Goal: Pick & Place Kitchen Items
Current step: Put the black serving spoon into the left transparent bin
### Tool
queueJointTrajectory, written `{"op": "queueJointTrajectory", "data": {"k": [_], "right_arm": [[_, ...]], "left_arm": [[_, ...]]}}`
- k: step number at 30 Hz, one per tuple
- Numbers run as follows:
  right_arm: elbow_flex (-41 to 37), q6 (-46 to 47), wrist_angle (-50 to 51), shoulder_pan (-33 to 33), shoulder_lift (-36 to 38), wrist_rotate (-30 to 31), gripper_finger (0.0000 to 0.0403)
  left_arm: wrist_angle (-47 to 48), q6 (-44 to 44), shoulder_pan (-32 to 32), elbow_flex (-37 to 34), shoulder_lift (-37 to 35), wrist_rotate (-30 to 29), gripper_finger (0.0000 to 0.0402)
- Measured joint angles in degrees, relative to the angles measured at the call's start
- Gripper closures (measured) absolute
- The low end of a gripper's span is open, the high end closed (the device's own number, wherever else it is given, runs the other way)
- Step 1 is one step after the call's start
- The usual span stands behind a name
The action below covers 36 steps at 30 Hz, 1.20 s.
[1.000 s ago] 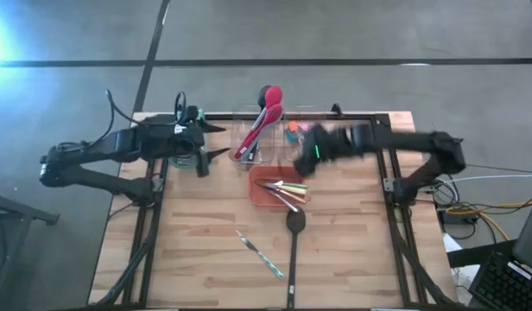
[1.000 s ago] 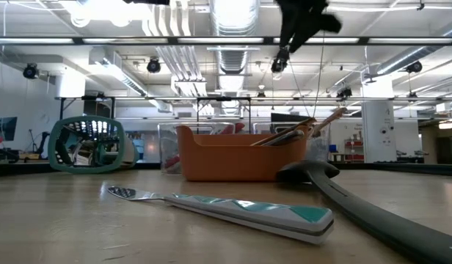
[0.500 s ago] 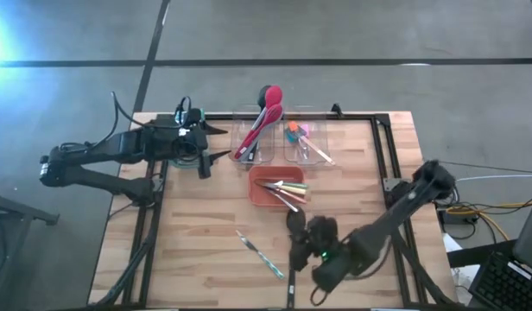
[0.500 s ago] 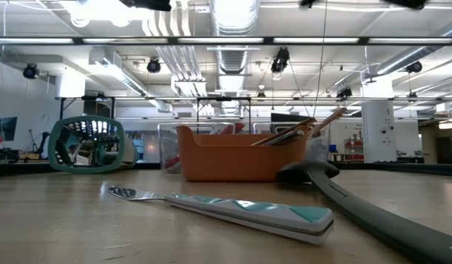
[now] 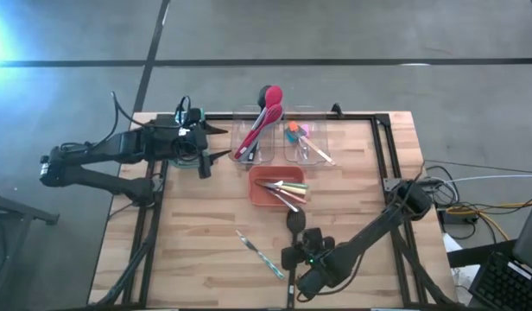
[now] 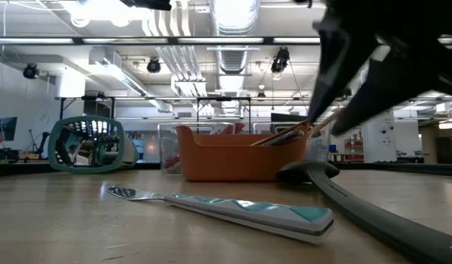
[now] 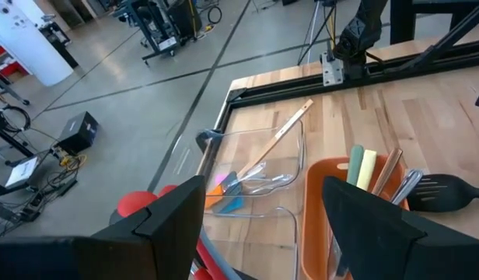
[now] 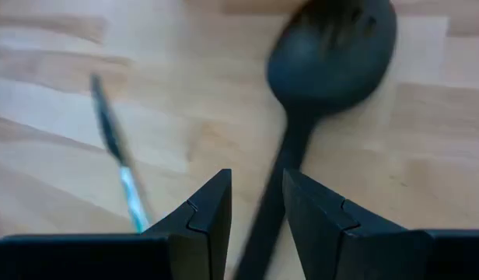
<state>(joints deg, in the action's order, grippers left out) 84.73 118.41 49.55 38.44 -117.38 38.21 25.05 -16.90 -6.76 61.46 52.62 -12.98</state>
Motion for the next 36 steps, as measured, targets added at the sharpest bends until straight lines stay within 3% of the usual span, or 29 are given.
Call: {"op": "queueJointTrajectory", "data": {"k": [12,20,36], "right_arm": [[-0.96,0.05,1.3,-3.15,-0.85,-7.16,0.0251],[-1.7,-2.93,0.87,-5.92,-0.9,-7.31,0.0208],[-7.24,-4.86,-7.98,-8.23,-0.89,-11.42,0.0222]], "left_arm": [[-0.01,-0.64,0.0,-0.01,0.0,0.01,0.0138],[-0.05,-0.64,0.0,-0.03,0.01,0.01,0.0138],[-0.22,-0.57,-0.01,-1.08,0.43,0.01,0.0138]]}}
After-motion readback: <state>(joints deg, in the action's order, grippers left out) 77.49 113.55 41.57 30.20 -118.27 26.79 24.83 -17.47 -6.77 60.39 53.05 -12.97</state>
